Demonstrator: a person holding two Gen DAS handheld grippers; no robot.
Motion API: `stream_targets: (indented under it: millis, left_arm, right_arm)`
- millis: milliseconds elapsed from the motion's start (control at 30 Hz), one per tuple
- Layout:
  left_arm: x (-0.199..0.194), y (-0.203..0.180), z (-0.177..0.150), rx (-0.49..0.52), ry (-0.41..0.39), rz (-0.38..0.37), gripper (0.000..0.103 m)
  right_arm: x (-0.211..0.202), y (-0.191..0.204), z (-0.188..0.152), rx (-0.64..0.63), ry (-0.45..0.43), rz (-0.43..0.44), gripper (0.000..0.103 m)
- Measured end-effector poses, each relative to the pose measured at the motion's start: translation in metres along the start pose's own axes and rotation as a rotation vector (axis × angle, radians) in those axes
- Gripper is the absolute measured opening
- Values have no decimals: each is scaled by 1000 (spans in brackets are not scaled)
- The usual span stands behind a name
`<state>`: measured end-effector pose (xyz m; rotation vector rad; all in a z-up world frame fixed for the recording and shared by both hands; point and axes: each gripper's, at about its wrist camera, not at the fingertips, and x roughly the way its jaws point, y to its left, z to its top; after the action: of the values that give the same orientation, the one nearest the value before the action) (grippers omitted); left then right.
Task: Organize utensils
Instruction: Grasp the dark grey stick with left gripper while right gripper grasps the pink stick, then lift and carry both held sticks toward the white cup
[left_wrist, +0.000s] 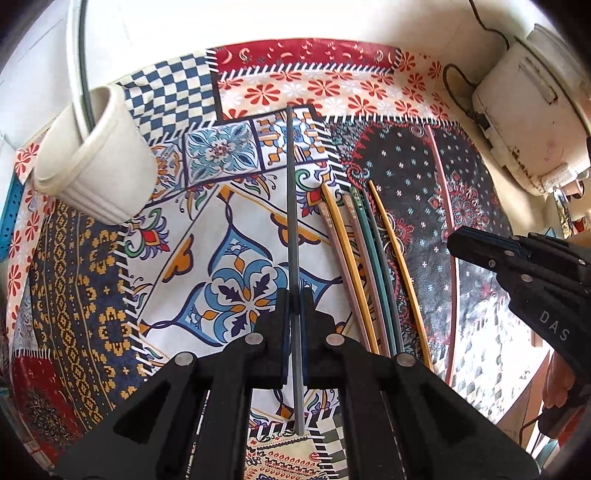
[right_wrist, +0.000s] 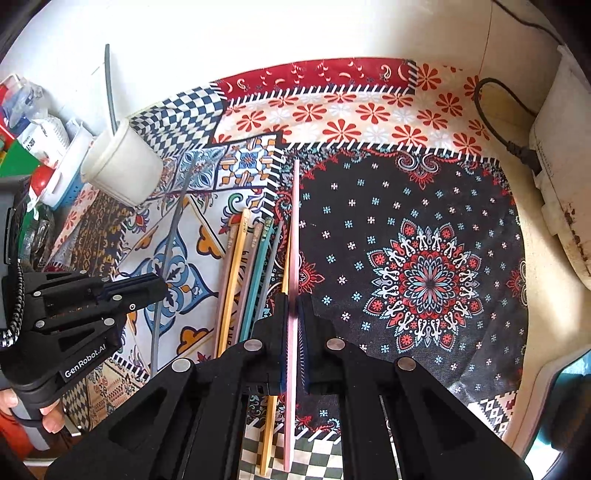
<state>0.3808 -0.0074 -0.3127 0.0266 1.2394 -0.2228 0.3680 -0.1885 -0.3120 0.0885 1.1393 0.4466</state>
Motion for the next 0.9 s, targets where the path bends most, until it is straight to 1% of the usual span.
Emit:
stream_targets:
  millis: [67,167,300,333,400,567,633,733,800,900]
  left_arm:
    - [-16,5,-2,-22,-44,-5,3]
    - [-43,8,-11,-19,-120,10,3]
    - [-73,11,-17,-25,-194,19,3]
    - [-78,11,-17,-25,-212,24,3]
    - [-92,13,-20,-29,-244,28,3]
    - [-116,21,-21,-48,-304,25,3]
    - [-122,24,-22,-60,-317,21,3]
    - [-126,32,-25,-83,-326,16,3]
    - [-128,40,-30,-101,-332,13,3]
    - [-130,51,-36,-129,-341,11,3]
  right_arm:
    - [-14,4,-1,5,-46,15,5]
    - [-34,14,3,-14,-110,17,5]
    - [-56,27,11,-36,-177,26,5]
    - [-61,31,13,-42,-190,32,5]
    - [-67,38,20,-51,-211,48,1]
    - [-76,53,31,-80,-252,58,1]
    - [-74,57,33,-95,-247,46,1]
    - [-64,55,35,-103,-211,52,1]
    - [-56,49,36,-96,-189,40,1]
    - [-37,42,39,-97,-105,47,4]
